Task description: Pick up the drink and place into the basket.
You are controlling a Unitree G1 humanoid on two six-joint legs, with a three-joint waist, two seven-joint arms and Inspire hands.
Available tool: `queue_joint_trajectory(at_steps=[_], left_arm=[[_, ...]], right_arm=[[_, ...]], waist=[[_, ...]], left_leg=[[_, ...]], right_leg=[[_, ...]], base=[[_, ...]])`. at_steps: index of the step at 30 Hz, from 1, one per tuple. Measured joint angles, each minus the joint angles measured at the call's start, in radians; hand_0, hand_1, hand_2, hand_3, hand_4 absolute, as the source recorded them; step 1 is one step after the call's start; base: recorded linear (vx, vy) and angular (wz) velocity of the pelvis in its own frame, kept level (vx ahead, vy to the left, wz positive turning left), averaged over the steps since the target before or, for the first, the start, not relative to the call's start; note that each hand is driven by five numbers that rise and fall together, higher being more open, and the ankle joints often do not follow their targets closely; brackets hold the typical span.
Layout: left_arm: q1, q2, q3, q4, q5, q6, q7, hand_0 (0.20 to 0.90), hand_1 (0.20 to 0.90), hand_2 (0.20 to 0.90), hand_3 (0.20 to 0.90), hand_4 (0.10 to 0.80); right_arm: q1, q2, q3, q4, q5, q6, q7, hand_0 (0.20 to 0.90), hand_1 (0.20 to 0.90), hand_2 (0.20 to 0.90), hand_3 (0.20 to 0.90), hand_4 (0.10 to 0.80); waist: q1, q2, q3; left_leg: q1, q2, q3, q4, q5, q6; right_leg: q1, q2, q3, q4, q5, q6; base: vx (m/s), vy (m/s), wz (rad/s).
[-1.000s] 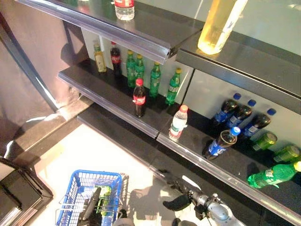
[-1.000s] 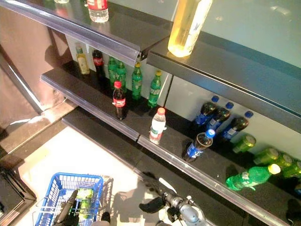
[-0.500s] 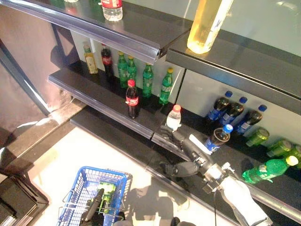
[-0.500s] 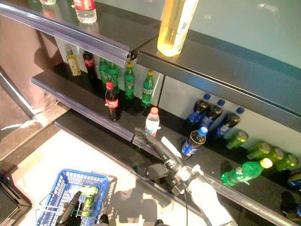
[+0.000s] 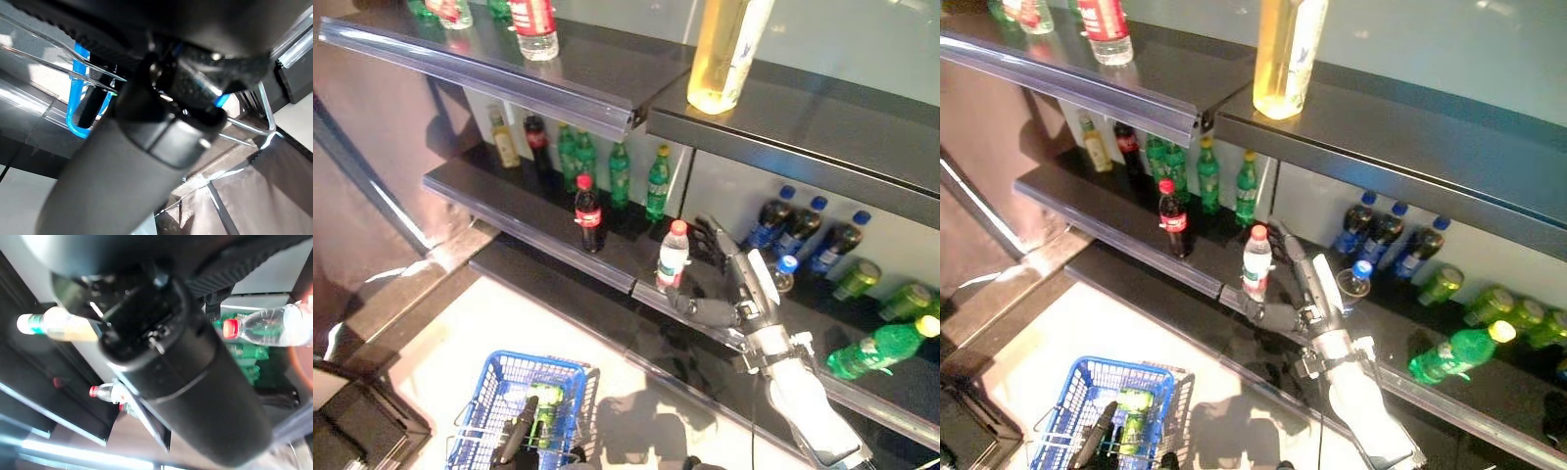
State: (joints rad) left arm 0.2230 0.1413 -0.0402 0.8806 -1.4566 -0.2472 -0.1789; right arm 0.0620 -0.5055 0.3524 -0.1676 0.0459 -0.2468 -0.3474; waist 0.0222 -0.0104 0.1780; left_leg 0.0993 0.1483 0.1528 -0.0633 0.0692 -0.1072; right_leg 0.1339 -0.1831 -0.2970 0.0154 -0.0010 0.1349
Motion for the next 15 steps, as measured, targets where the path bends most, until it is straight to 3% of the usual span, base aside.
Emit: queue_joint_trajectory(at_steps=[7, 13, 15], left_arm=[[-0.02, -0.031, -0.024, 0.0, -0.004, -0.002, -0.001, 0.3, 0.3, 0.3, 0.2, 0.1], [-0.048, -0.039, -0.027, 0.0, -0.004, -0.004, -0.005, 0.3, 0.3, 0.3, 0.2, 0.1], [-0.077, -0.036, -0.047, 0.0, -0.004, -0.005, -0.006, 0.3, 0.3, 0.3, 0.2, 0.1]], right_arm=[[-0.027, 0.026, 0.01, 0.08, 0.001, 0.072, -0.151, 0.9, 0.9, 0.9, 0.9, 0.8], [-0.064, 0.038, 0.028, 0.084, 0.004, 0.127, -0.232, 0.9, 0.9, 0.9, 0.9, 0.8], [-0.102, 0.056, 0.027, 0.086, 0.001, 0.147, -0.33, 0.9, 0.9, 0.9, 0.9, 0.8]], waist=[[0.013, 0.045, 0.03], [0.032, 0.056, 0.069], [0.03, 0.053, 0.095]], left_leg=[[-0.041, -0.021, -0.001, 0.054, -0.015, 0.012], [-0.06, -0.043, -0.013, 0.096, -0.029, 0.022], [-0.087, -0.053, -0.025, 0.129, -0.033, 0.028]], right_leg=[[-0.016, -0.038, -0.028, 0.057, -0.029, 0.015], [-0.013, -0.056, -0.049, 0.085, -0.042, 0.024], [-0.018, -0.076, -0.054, 0.123, -0.066, 0.031]], base=[[0.056, 0.076, 0.18], [0.084, 0.074, 0.13], [0.037, 0.061, 0.45]])
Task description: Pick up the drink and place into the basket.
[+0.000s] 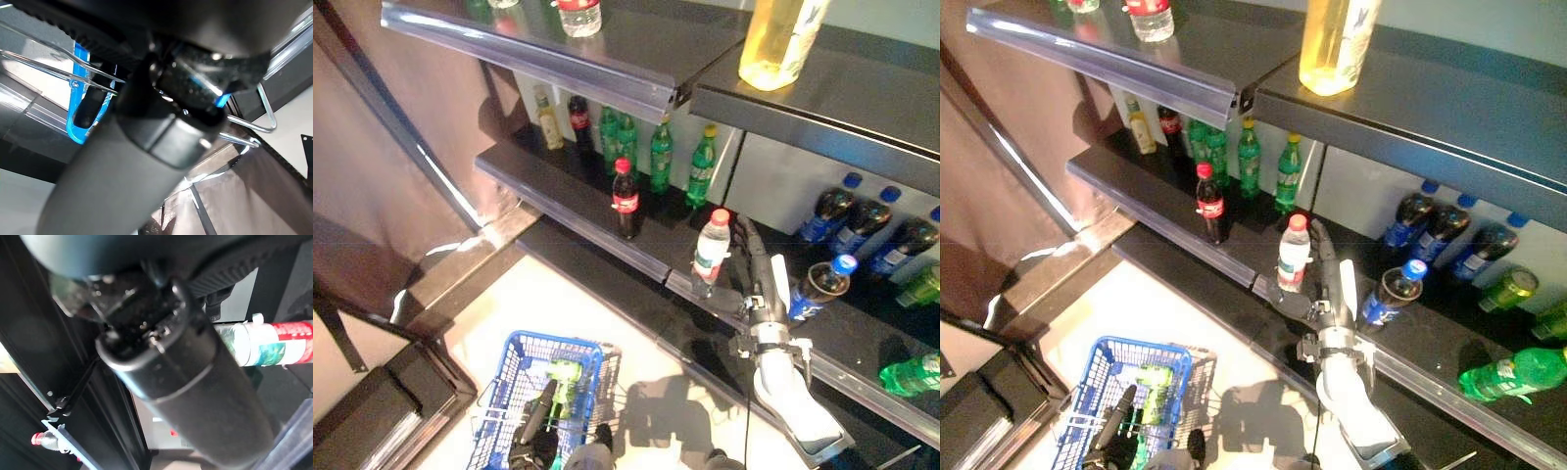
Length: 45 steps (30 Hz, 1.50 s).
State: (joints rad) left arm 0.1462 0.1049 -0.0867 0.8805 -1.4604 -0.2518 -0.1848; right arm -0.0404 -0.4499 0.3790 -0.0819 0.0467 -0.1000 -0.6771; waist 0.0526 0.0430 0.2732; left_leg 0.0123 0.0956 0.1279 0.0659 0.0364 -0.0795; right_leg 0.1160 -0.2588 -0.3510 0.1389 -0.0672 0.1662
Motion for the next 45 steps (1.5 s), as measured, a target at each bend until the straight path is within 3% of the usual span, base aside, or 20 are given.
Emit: queue_joint_trajectory(at_steps=[8, 17, 23, 45], left_arm=[[-0.046, 0.0, -0.021, -0.001, -0.01, -0.002, -0.011, 0.3, 0.3, 0.3, 0.2, 0.1], [-0.119, 0.0, -0.061, -0.028, -0.021, -0.016, -0.079, 0.3, 0.3, 0.3, 0.2, 0.1], [-0.182, 0.021, -0.096, -0.031, -0.02, -0.026, -0.111, 0.3, 0.3, 0.3, 0.2, 0.1], [-0.237, 0.032, -0.094, -0.041, -0.019, -0.044, -0.116, 0.3, 0.3, 0.3, 0.2, 0.1]], right_arm=[[-0.113, 0.053, 0.0, 0.017, -0.009, 0.064, -0.132, 0.9, 0.9, 0.9, 0.9, 0.8], [-0.27, 0.06, -0.01, 0.078, -0.009, 0.116, -0.244, 0.9, 0.9, 0.9, 0.9, 0.8], [-0.363, 0.095, -0.021, 0.115, -0.028, 0.143, -0.31, 0.9, 0.9, 0.9, 0.9, 0.8], [-0.493, 0.139, -0.072, 0.193, 0.028, 0.132, -0.338, 0.9, 0.9, 0.9, 0.9, 0.8]], waist=[[0.025, 0.019, 0.057], [0.029, 0.056, 0.164], [0.031, 0.061, 0.239], [0.056, 0.046, 0.26]], left_leg=[[-0.07, -0.007, -0.003, 0.068, -0.01, 0.008], [-0.168, -0.007, -0.011, 0.129, -0.005, 0.014], [-0.242, -0.001, -0.014, 0.147, 0.015, 0.012], [-0.363, 0.003, -0.028, 0.17, 0.022, 0.01]], right_leg=[[-0.071, -0.025, 0.004, 0.092, -0.03, -0.003], [-0.19, -0.042, 0.023, 0.198, -0.051, -0.019], [-0.286, -0.047, 0.033, 0.256, -0.062, -0.036], [-0.405, -0.039, 0.032, 0.293, -0.065, -0.04]], base=[[-0.028, 0.043, 0.08], [-0.092, 0.018, 0.01], [-0.087, -0.01, 0.0], [-0.005, -0.005, 0.01]])
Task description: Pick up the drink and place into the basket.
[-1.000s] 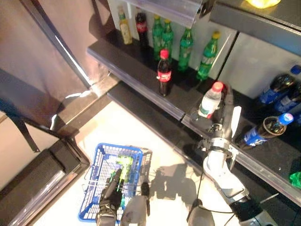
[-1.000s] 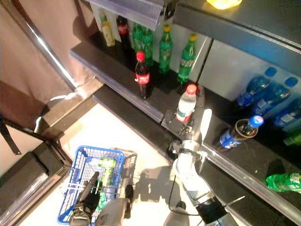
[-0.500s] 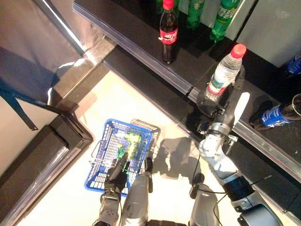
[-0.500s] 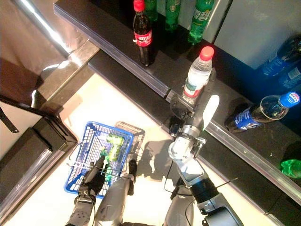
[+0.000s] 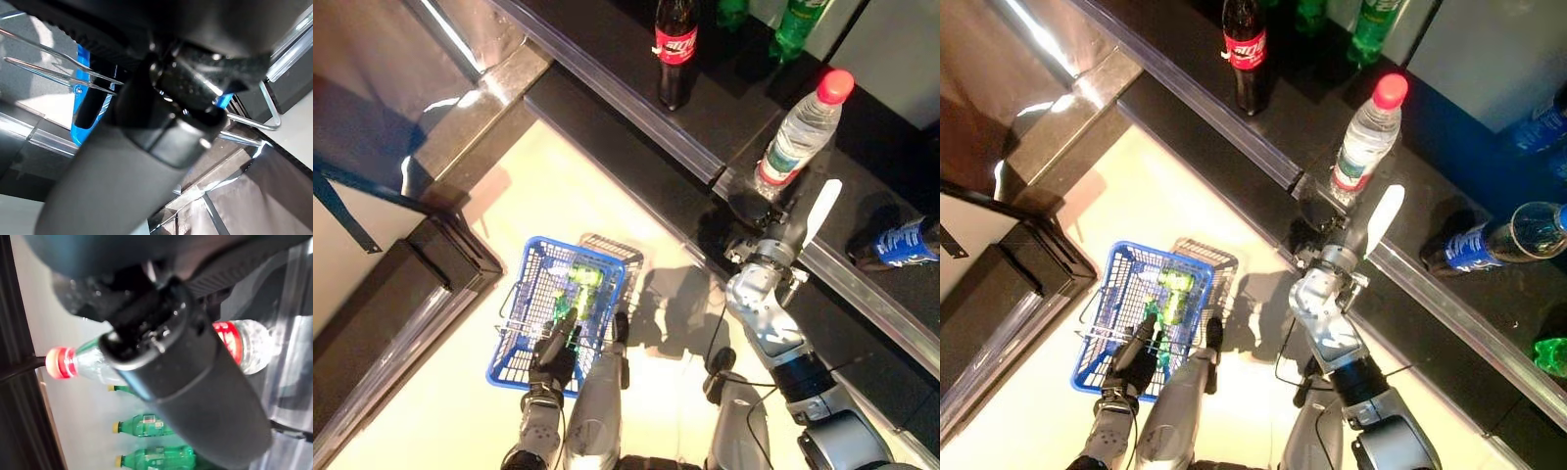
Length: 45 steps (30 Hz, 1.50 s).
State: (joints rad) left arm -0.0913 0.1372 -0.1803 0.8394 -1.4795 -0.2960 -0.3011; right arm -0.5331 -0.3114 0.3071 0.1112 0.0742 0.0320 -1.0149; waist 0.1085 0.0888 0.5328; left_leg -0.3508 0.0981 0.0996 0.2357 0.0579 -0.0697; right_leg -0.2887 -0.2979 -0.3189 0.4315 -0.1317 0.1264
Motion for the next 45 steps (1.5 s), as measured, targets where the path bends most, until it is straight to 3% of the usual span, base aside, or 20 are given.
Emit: queue_joint_trajectory(at_steps=[6, 7, 8, 9, 10, 11, 29, 40, 45], left_arm=[[-0.017, 0.006, -0.005, -0.002, 0.001, 0.001, 0.0, 0.3, 0.3, 0.3, 0.2, 0.1], [-0.018, 0.007, -0.005, -0.002, 0.001, 0.001, 0.0, 0.3, 0.3, 0.3, 0.2, 0.1], [-0.018, 0.007, -0.005, -0.002, 0.001, 0.001, 0.0, 0.3, 0.3, 0.3, 0.2, 0.1], [-0.018, 0.007, -0.005, -0.002, 0.001, 0.001, 0.0, 0.3, 0.3, 0.3, 0.2, 0.1], [-0.018, 0.007, -0.005, -0.002, 0.001, 0.001, 0.0, 0.3, 0.3, 0.3, 0.2, 0.1], [-0.018, 0.007, -0.005, -0.002, 0.001, 0.001, 0.0, 0.3, 0.3, 0.3, 0.2, 0.1], [-0.029, 0.008, 0.003, -0.003, 0.001, 0.012, 0.0, 0.3, 0.3, 0.3, 0.2, 0.1], [-0.029, 0.008, 0.015, -0.007, 0.001, 0.022, 0.0, 0.3, 0.3, 0.3, 0.2, 0.1], [-0.021, 0.008, 0.006, -0.041, 0.001, 0.007, 0.0, 0.3, 0.3, 0.3, 0.2, 0.1]], right_arm=[[-0.07, 0.0, -0.035, 0.001, 0.078, -0.003, 0.0, 0.9, 0.9, 0.9, 0.9, 0.8], [-0.083, 0.0, -0.038, 0.001, 0.087, -0.003, 0.0, 0.855, 0.855, 0.855, 0.848, 0.748], [-0.086, 0.0, -0.039, 0.001, 0.087, -0.003, 0.0, 0.855, 0.855, 0.855, 0.848, 0.748], [-0.091, 0.0, -0.041, 0.001, 0.087, -0.003, 0.0, 0.672, 0.672, 0.672, 0.634, 0.534], [-0.097, 0.0, -0.044, 0.001, 0.089, -0.003, 0.0, 0.545, 0.545, 0.545, 0.485, 0.385], [-0.105, 0.0, -0.051, 0.002, 0.093, -0.003, 0.0, 0.3, 0.3, 0.3, 0.2, 0.1], [-0.2, -0.047, -0.133, 0.193, 0.127, -0.009, -0.018, 0.3, 0.3, 0.3, 0.2, 0.1], [-0.195, -0.048, -0.153, 0.192, 0.163, -0.023, -0.014, 0.3, 0.3, 0.3, 0.2, 0.1], [-0.121, -0.044, -0.148, 0.091, 0.143, -0.043, 0.063, 0.3, 0.3, 0.3, 0.2, 0.1]], waist=[[0.005, 0.0, 0.0], [0.006, -0.001, 0.0], [0.006, -0.001, 0.0], [0.007, -0.001, 0.0], [0.009, -0.001, 0.0], [0.009, -0.001, 0.0], [0.032, -0.001, 0.0], [0.028, -0.001, 0.0], [0.028, -0.001, 0.001]], left_leg=[[-0.021, 0.0, -0.004, 0.008, 0.0, 0.0], [-0.021, 0.0, -0.004, 0.008, 0.0, 0.0], [-0.021, 0.0, -0.004, 0.008, 0.0, 0.0], [-0.021, 0.0, -0.004, 0.008, 0.0, 0.0], [-0.022, 0.0, -0.004, 0.008, 0.0, 0.0], [-0.024, 0.0, -0.004, 0.008, 0.0, 0.0], [-0.049, -0.004, -0.027, 0.011, 0.021, 0.0], [-0.049, -0.004, -0.03, 0.01, 0.027, 0.0], [-0.043, -0.005, -0.029, 0.01, 0.027, 0.0]], right_leg=[[-0.017, 0.0, -0.002, 0.004, 0.0, -0.001], [-0.017, 0.0, -0.001, 0.004, 0.0, -0.001], [-0.018, 0.0, -0.001, 0.004, 0.0, -0.001], [-0.018, 0.0, -0.001, 0.004, 0.0, -0.001], [-0.019, 0.0, -0.001, 0.004, 0.0, -0.001], [-0.021, 0.0, -0.001, 0.004, 0.0, -0.001], [-0.045, -0.001, -0.005, 0.035, -0.006, -0.01], [-0.046, -0.001, -0.006, 0.038, -0.007, -0.012], [-0.041, -0.001, -0.006, 0.038, -0.005, -0.009]], base=[[0.0, 0.0, 0.0], [0.0, 0.0, 0.0], [0.0, 0.0, 0.0], [0.0, 0.0, 0.0], [0.0, 0.0, 0.0], [0.0, 0.0, 0.0], [-0.004, -0.005, 0.03], [-0.025, -0.006, 0.0], [-0.016, 0.005, -0.01]])
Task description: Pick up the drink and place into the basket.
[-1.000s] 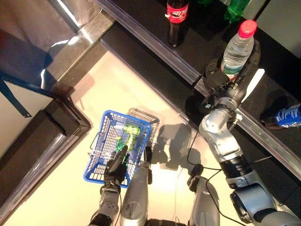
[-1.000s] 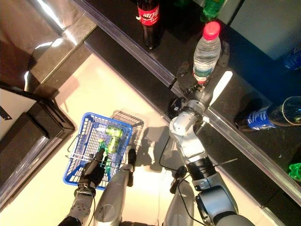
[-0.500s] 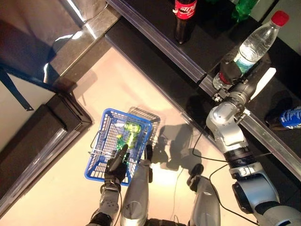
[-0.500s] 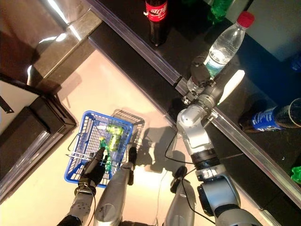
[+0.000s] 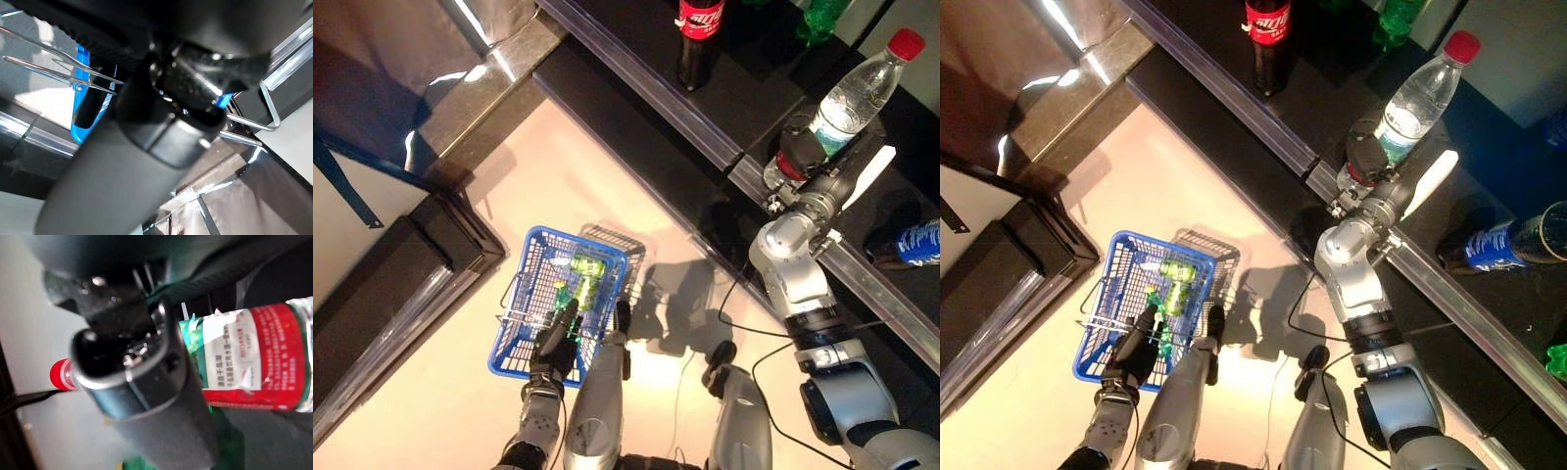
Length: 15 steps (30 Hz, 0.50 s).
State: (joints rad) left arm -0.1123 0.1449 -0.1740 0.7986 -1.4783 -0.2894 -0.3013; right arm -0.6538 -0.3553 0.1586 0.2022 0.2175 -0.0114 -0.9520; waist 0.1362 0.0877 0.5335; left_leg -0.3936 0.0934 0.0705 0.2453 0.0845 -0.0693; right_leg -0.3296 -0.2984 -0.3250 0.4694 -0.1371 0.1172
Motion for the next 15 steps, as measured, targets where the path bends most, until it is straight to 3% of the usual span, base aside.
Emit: queue_joint_trajectory(at_steps=[5, 15], left_arm=[[0.034, 0.0, -0.005, -0.068, 0.001, -0.008, 0.0, 0.3, 0.3, 0.3, 0.2, 0.1], [0.152, 0.022, -0.014, -0.246, 0.041, -0.023, 0.001, 0.3, 0.3, 0.3, 0.2, 0.1]], right_arm=[[0.101, 0.003, 0.056, -0.088, -0.022, -0.005, 0.157, 0.3, 0.3, 0.3, 0.2, 0.1], [0.199, -0.001, 0.105, -0.282, -0.018, -0.032, 0.347, 0.3, 0.3, 0.3, 0.2, 0.1]], waist=[[-0.001, -0.001, 0.003], [-0.003, -0.003, 0.004]], left_leg=[[0.055, 0.0, 0.002, -0.004, 0.0, 0.0], [0.109, 0.002, 0.007, -0.024, 0.002, 0.002]], right_leg=[[0.051, 0.0, 0.0, 0.001, -0.006, -0.006], [0.084, -0.003, 0.007, 0.024, -0.027, -0.013]], base=[[0.0, 0.0, 0.0], [0.004, 0.008, 0.01]])
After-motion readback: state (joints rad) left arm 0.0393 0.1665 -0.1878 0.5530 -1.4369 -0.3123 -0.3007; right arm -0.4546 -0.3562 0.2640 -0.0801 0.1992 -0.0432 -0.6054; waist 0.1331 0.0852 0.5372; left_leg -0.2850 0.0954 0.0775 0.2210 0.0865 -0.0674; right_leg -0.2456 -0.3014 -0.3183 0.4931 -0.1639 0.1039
